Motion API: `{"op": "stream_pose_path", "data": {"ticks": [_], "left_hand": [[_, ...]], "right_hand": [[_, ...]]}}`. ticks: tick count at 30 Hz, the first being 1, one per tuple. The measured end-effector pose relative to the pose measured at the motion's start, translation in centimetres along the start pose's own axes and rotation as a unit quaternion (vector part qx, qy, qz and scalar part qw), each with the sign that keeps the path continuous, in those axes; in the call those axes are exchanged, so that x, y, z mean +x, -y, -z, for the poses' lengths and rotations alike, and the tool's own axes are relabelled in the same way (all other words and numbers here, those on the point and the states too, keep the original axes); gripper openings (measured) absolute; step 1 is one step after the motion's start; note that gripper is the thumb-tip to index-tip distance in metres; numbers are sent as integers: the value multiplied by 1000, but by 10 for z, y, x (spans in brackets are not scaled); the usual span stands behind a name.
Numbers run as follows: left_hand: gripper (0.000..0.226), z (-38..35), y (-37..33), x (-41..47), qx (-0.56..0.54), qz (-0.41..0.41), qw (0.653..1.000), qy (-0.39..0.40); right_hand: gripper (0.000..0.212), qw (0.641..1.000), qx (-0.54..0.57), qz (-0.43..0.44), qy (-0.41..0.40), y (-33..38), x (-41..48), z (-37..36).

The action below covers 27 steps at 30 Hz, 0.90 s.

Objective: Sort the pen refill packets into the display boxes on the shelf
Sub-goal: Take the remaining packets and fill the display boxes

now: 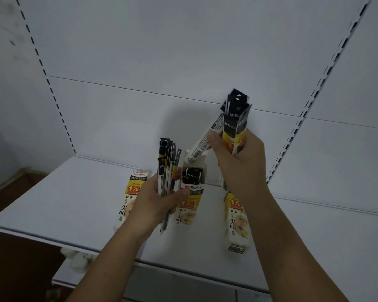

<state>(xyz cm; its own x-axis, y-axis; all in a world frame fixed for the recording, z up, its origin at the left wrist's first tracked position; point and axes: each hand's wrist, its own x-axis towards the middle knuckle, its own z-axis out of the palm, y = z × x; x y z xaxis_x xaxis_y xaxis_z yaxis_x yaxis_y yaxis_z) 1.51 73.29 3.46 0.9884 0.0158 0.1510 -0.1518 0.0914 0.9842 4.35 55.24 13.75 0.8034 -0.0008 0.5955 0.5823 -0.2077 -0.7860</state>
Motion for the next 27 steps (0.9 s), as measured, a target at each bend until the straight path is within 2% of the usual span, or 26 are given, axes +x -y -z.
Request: {"op": "stream_pose_path", "data": {"ticks": [5, 13, 19, 21, 25, 27], "left_hand": [[27, 2, 1, -1, 0, -3, 1000, 5], [21, 1, 0, 1, -4, -10, 1000, 3], [15, -2, 2, 2, -1, -13, 1000, -6], [18, -1, 2, 2, -4, -12, 1000, -5], [23, -1, 0, -1, -13, -8, 1000, 6], [20, -1, 0, -1, -10, -10, 1000, 8]], "right_hand": [[26, 999, -31, 9, 29, -8, 2, -1], [34, 994, -60, 10, 92, -11, -2, -7], [21, 984, -97, 19, 151, -15, 3, -5], [17, 983, -96, 8, 154, -15, 4, -4], [21, 991, -67, -6, 113, -10, 9, 2], [20, 988, -74, -15, 135, -7, 11, 3]]}}
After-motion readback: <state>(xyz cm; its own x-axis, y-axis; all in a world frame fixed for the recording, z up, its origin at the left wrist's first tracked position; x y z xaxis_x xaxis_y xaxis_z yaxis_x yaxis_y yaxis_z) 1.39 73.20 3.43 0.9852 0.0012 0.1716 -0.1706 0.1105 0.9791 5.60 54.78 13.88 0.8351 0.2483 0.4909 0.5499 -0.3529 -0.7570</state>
